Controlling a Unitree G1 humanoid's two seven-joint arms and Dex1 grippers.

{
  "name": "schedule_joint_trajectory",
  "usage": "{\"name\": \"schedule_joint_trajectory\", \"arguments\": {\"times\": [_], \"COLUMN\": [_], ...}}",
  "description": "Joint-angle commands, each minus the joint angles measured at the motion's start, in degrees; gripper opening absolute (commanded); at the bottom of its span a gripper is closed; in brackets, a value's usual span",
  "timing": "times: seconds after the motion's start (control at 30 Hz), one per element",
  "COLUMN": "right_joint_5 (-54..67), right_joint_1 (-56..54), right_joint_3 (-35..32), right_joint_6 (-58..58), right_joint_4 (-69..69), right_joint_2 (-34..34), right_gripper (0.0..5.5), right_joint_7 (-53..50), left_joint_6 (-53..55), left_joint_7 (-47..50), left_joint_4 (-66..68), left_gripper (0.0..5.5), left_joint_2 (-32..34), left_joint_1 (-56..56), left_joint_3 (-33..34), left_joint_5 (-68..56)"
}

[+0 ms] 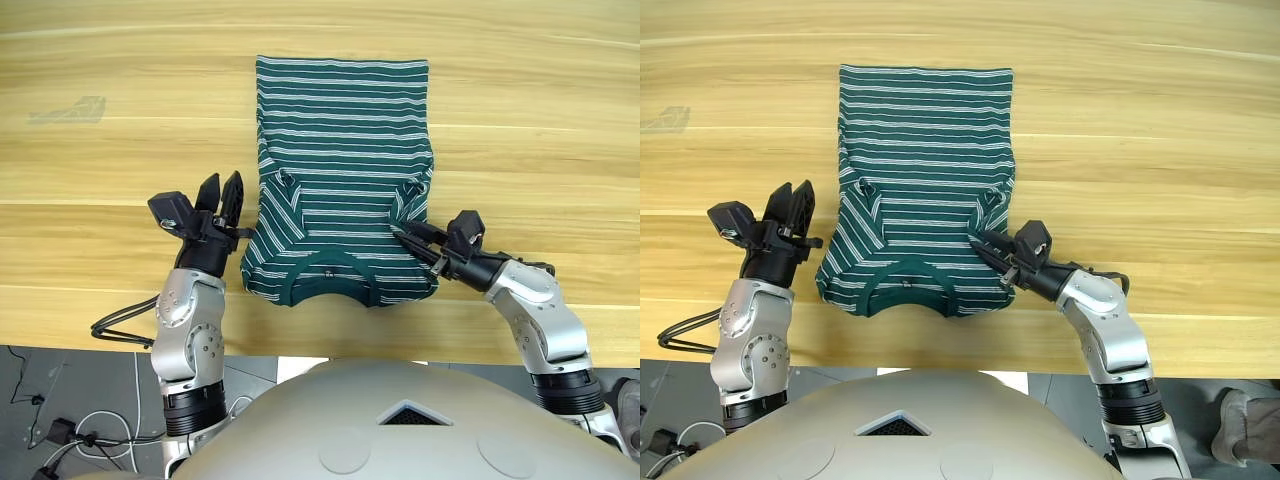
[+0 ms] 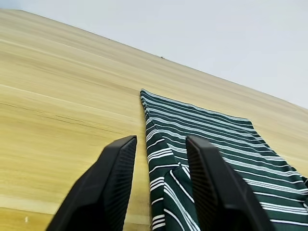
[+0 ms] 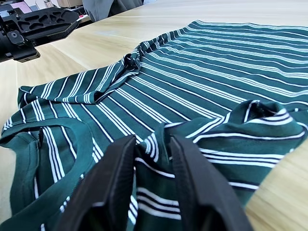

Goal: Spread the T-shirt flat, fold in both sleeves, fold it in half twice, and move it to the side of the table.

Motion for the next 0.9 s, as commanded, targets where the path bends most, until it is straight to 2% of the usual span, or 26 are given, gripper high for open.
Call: {"name": "schedule_joint_trajectory", "arguments": {"times": [0.03,0.23,0.33,0.63,0.73,0.9], "right_joint_5": [3.14,3.09,2.85,5.09,1.54,-12.22], "right_joint_1": [1.56,2.95,3.20,-3.27,-5.96,-12.31], "right_joint_3": [0.93,2.92,3.99,-7.91,-10.56,-9.81], "right_joint_6": [0.17,-0.23,-0.65,-4.78,-9.01,-18.86], "right_joint_4": [-1.83,-2.33,-1.86,3.50,7.48,17.70], "right_joint_2": [-0.69,-1.54,-1.29,0.03,0.37,2.69], "right_gripper": [2.08,2.97,3.62,5.30,5.37,5.37], "right_joint_7": [3.89,6.90,7.28,3.48,0.31,-12.31], "left_joint_6": [0.31,0.50,0.76,1.41,1.43,1.13], "left_joint_7": [0.06,0.55,0.86,0.80,0.72,0.64], "left_joint_4": [0.40,0.39,0.61,0.30,0.21,0.27], "left_gripper": [1.91,1.91,1.91,1.91,1.91,1.91], "left_joint_2": [0.09,0.12,0.20,0.68,0.76,0.68], "left_joint_1": [0.13,-0.35,-1.04,-2.17,-1.93,-1.93], "left_joint_3": [-0.63,-0.98,-1.21,-0.75,-0.58,-0.61], "left_joint_5": [0.97,1.76,2.35,3.04,3.06,3.24]}}
